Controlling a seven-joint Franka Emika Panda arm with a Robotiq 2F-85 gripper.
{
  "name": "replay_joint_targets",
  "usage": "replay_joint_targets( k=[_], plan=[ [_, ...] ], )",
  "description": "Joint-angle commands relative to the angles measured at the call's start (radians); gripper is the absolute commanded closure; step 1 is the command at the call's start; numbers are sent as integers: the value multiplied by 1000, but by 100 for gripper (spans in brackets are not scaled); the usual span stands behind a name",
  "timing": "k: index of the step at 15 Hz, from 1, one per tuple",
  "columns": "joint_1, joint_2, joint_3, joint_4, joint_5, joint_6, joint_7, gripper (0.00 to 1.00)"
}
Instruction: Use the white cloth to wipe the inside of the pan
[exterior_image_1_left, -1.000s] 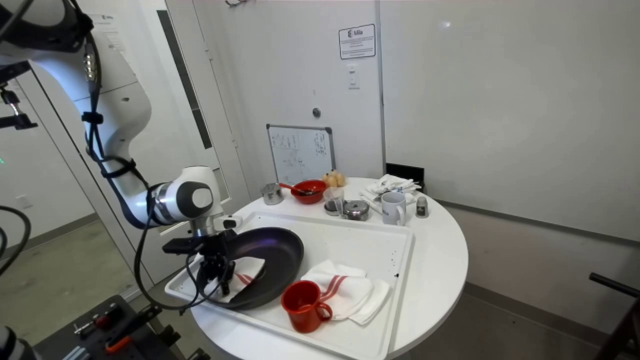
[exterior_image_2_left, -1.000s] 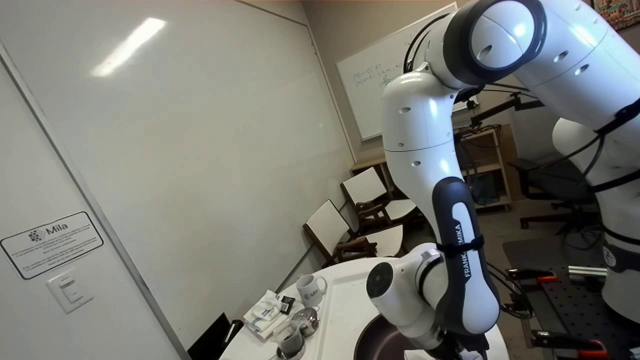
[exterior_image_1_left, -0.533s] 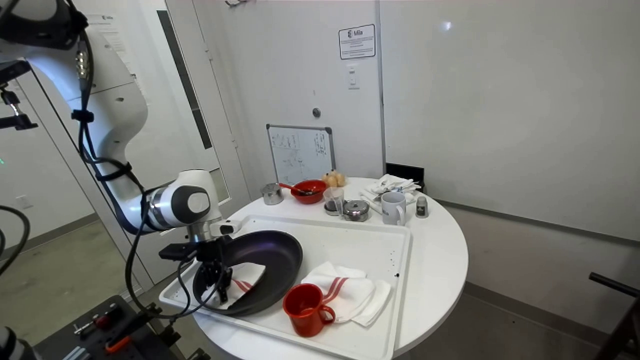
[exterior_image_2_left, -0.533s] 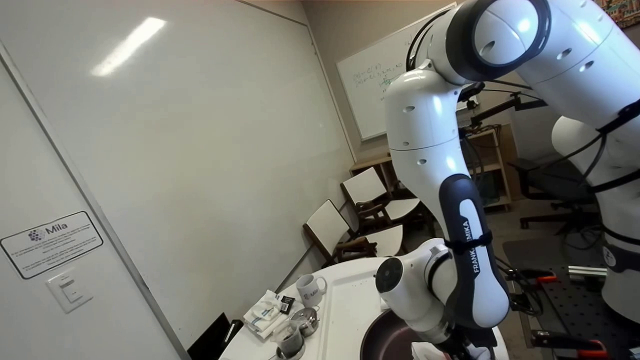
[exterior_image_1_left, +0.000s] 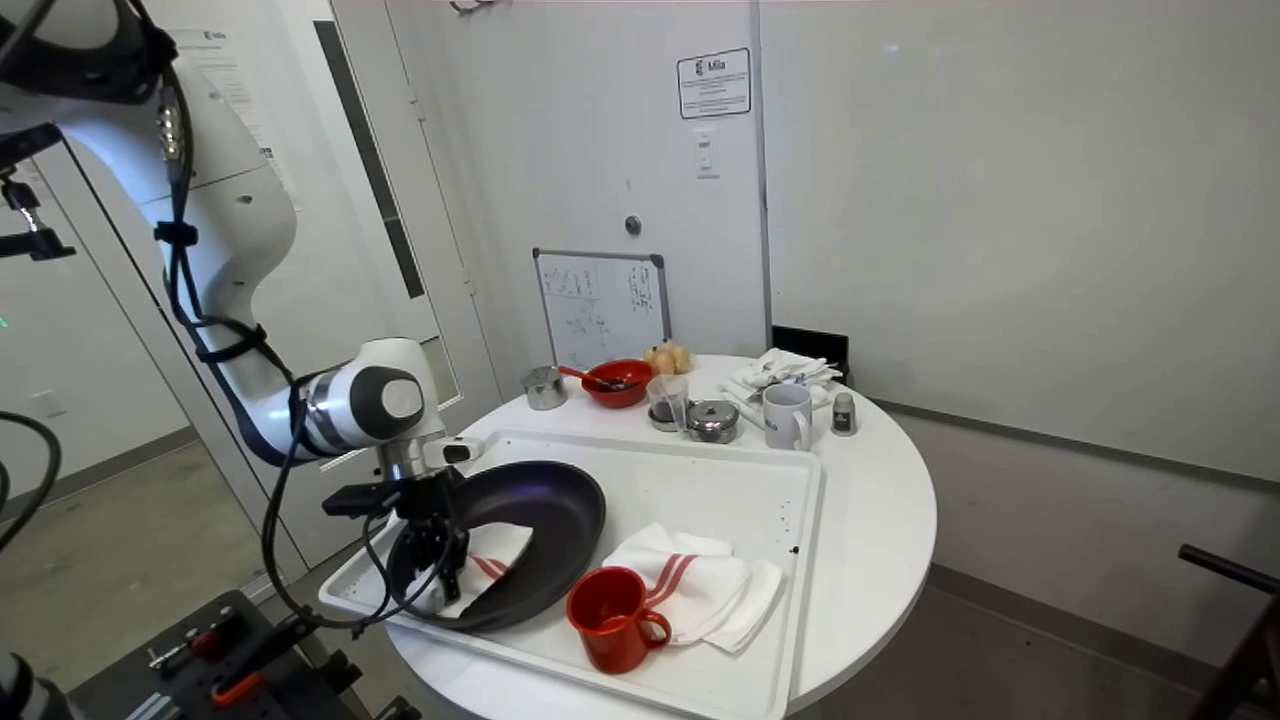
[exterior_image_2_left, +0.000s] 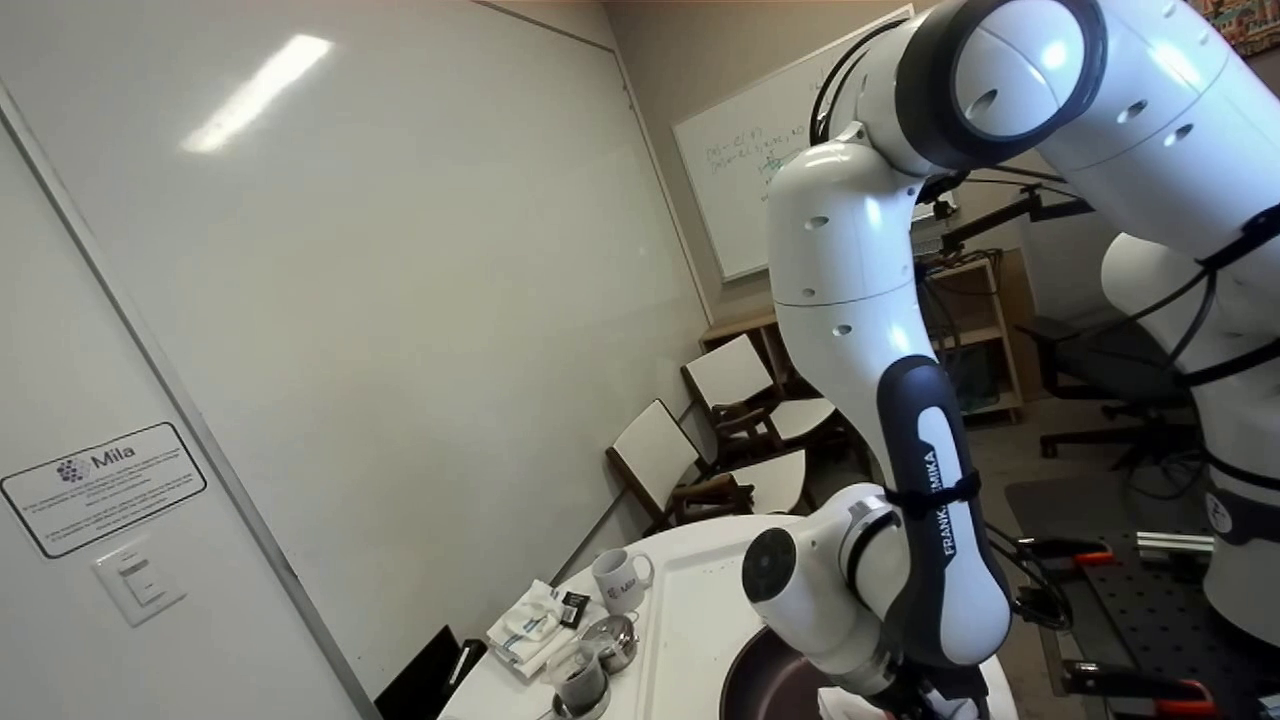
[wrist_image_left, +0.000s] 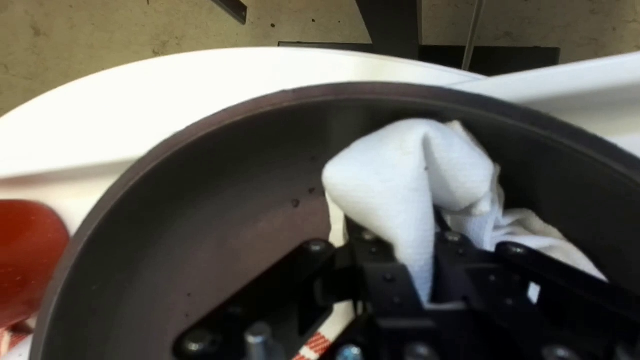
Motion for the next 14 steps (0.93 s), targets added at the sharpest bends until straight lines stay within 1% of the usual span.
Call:
replay_joint_targets(
  k=[1, 7, 14],
  plan=[
    [2, 91, -28, 102, -54, -12, 21, 91],
    [-94, 139, -21, 225, -45, -55, -49, 91],
    [-189, 188, -4, 348, -21, -69, -119, 91]
  ],
)
